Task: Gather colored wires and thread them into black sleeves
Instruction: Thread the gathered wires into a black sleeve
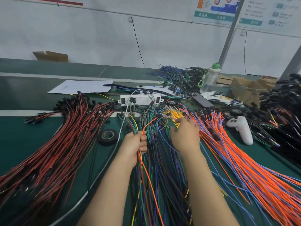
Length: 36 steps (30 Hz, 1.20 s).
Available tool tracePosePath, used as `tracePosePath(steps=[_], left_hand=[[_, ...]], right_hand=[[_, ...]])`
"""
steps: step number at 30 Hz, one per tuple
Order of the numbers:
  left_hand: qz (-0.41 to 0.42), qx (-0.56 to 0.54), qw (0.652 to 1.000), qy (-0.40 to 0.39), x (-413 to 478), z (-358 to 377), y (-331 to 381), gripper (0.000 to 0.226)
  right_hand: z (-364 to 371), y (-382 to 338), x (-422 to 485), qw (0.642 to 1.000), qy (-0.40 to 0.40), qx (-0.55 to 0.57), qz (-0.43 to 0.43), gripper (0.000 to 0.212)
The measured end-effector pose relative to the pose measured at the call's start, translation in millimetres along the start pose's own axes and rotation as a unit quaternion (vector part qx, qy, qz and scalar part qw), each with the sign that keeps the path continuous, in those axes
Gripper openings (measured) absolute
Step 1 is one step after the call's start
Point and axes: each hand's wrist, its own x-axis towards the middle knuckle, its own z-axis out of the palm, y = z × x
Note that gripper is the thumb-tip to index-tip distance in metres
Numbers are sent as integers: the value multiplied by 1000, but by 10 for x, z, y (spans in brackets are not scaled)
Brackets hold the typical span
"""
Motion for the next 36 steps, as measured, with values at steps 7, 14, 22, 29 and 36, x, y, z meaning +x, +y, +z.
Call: tracePosePath(steps=[7,14,22,29,36], left_hand=[[0,28,1000,8,-32,8,18,27],[14,10,1000,20,-17,1,37,26],[0,-18,999,30,-22,19,15,27],[50,-62,996,28,-78,-12,150,25],[33,-203,968,-144,-181,-198,523,30]], right_hand=[[143,109,122,998,-30,-43,33,34],[278,-112,42,989,-64,-126,-39,33],[289,-411,-101,972,-155,2,-179,21],[235,-81,152,987,-120,64,-87,26],[-63,506,656,982,76,122,121,35]])
